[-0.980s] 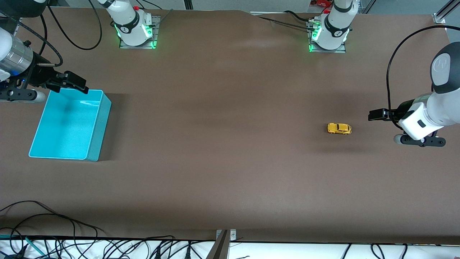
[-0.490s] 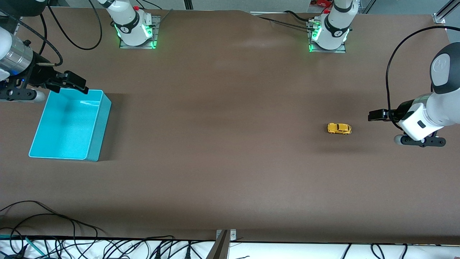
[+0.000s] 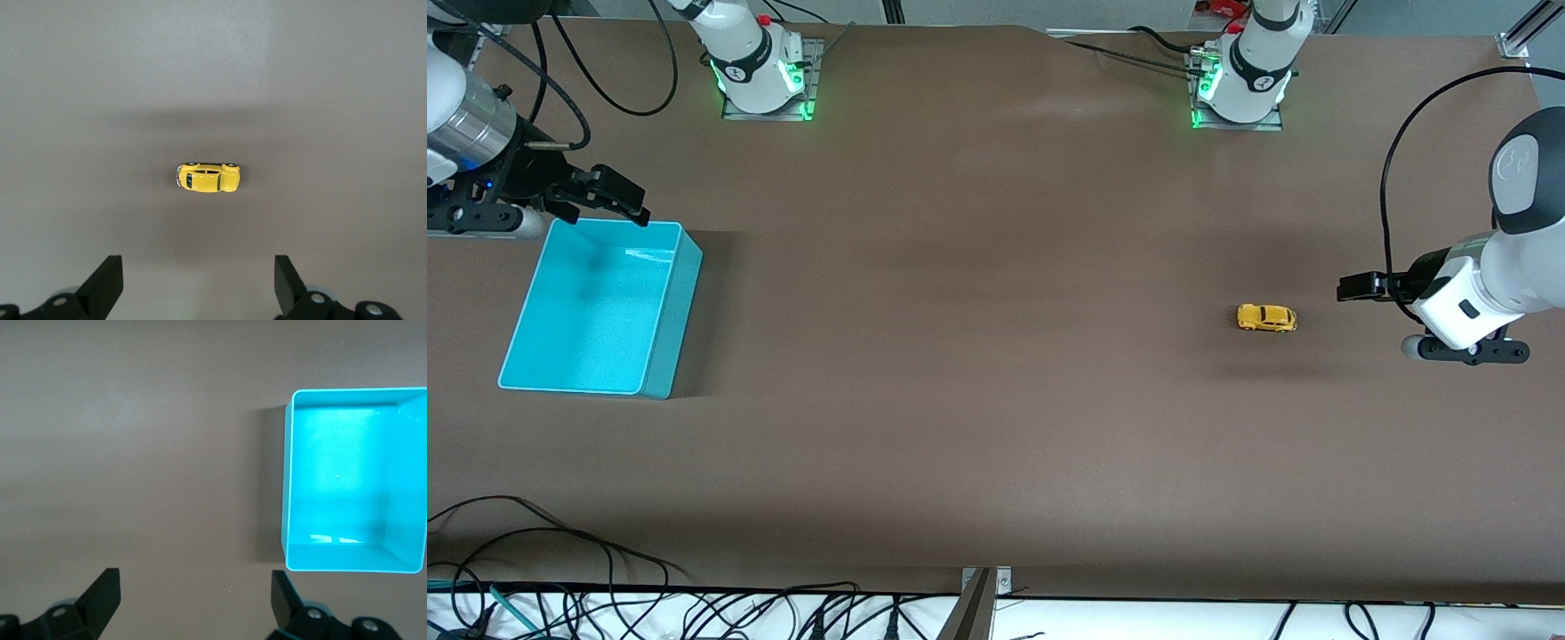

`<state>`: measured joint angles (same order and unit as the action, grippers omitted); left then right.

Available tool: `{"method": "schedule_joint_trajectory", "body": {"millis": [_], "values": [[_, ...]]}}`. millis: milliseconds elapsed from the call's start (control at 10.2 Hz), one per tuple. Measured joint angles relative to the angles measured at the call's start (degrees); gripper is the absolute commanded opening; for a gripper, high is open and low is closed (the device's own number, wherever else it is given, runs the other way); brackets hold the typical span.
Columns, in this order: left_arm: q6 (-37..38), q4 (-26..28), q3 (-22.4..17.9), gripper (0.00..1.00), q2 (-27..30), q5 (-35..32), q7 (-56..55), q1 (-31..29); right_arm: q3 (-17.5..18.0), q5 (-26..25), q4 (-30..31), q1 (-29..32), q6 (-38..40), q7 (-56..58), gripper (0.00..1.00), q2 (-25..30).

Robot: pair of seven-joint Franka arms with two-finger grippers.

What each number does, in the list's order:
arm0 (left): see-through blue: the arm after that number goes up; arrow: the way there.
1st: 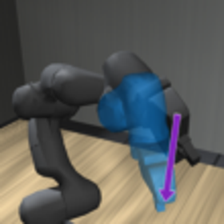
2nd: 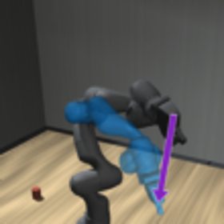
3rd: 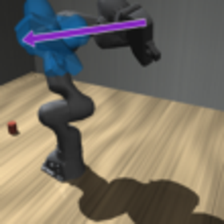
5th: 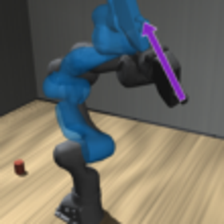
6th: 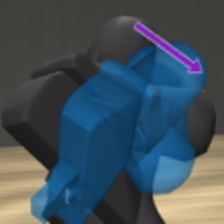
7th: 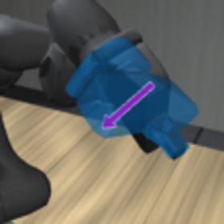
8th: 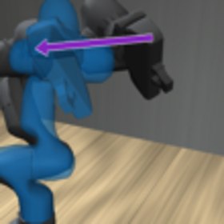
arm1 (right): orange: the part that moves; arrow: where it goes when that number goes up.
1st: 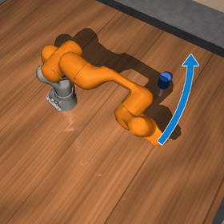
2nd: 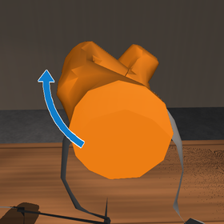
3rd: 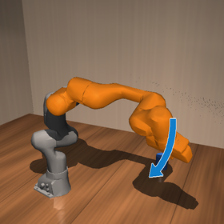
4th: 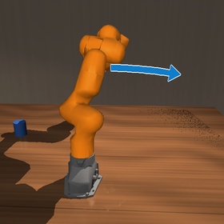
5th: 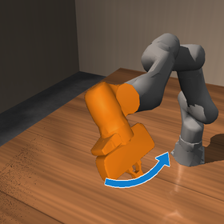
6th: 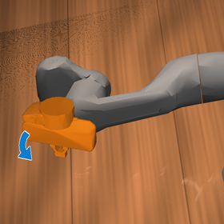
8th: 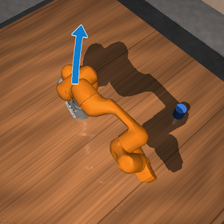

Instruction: Wind up and store yellow beetle car

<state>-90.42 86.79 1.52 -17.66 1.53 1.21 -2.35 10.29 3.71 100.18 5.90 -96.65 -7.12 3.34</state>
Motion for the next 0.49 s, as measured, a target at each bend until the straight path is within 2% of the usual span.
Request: {"method": "schedule_joint_trajectory", "body": {"millis": [490], "values": [[-0.2,0.0,0.1,1.00,-0.3,0.0,-0.8,0.0,0.0,0.0,1.2,0.0,-0.6,0.0,1.00,0.8]]}}
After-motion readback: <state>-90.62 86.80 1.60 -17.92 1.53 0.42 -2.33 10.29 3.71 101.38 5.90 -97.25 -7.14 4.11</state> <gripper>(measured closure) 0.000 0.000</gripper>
